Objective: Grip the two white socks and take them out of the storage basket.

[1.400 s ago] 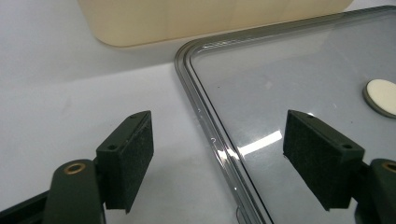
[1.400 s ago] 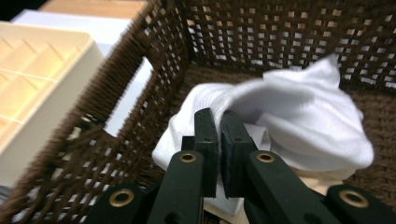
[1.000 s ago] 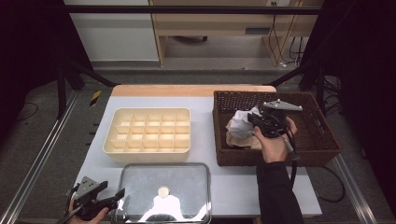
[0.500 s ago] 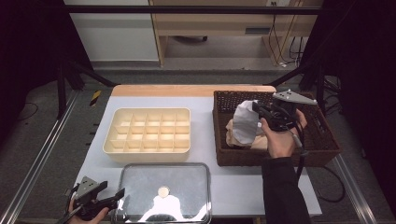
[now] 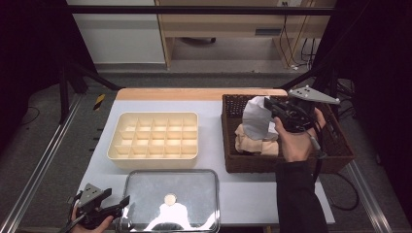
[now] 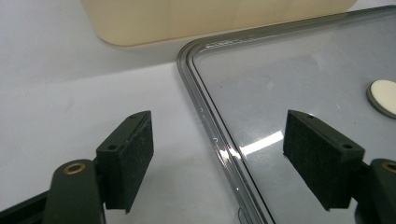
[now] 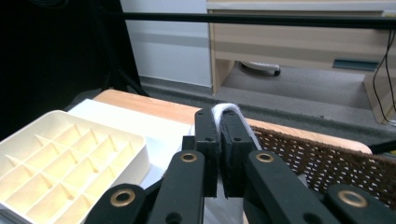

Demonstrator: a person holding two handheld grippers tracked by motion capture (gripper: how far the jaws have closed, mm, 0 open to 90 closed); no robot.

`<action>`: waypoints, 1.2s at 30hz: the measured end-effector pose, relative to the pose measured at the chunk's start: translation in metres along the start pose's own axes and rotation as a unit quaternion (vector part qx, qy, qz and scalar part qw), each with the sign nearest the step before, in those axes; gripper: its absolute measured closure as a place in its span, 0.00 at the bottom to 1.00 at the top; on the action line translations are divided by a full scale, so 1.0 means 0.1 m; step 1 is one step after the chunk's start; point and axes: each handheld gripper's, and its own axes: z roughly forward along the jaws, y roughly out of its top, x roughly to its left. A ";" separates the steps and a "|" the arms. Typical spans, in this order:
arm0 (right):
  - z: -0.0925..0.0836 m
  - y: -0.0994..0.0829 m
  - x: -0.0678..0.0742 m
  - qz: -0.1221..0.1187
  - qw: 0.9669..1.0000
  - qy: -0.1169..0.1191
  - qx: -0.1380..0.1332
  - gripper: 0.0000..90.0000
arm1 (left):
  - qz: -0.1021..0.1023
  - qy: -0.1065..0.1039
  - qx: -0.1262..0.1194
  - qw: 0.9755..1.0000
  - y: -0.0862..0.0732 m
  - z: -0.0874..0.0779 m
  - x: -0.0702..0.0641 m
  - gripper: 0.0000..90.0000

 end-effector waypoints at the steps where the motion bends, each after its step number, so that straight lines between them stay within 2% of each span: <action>1: -0.01 0.01 0.01 -0.001 1.000 0.002 -0.003 0.97 | 0.000 0.000 0.000 1.000 0.00 0.00 0.00 0.27; 11: -0.16 0.09 0.20 -0.020 0.999 0.033 -0.016 0.98 | -0.001 0.003 0.000 1.000 0.00 0.00 0.00 0.26; 18: -0.27 0.12 0.38 -0.037 0.997 0.061 -0.026 0.98 | -0.003 0.004 0.000 1.000 0.00 0.00 0.00 0.25; 28: -0.38 0.13 0.70 -0.060 0.991 0.110 -0.037 0.98 | -0.002 0.005 0.001 1.000 0.00 0.00 0.01 0.25; 36: -0.35 0.03 0.91 -0.073 0.987 0.143 -0.029 0.98 | -0.003 0.006 0.001 1.000 0.00 0.00 0.01 0.25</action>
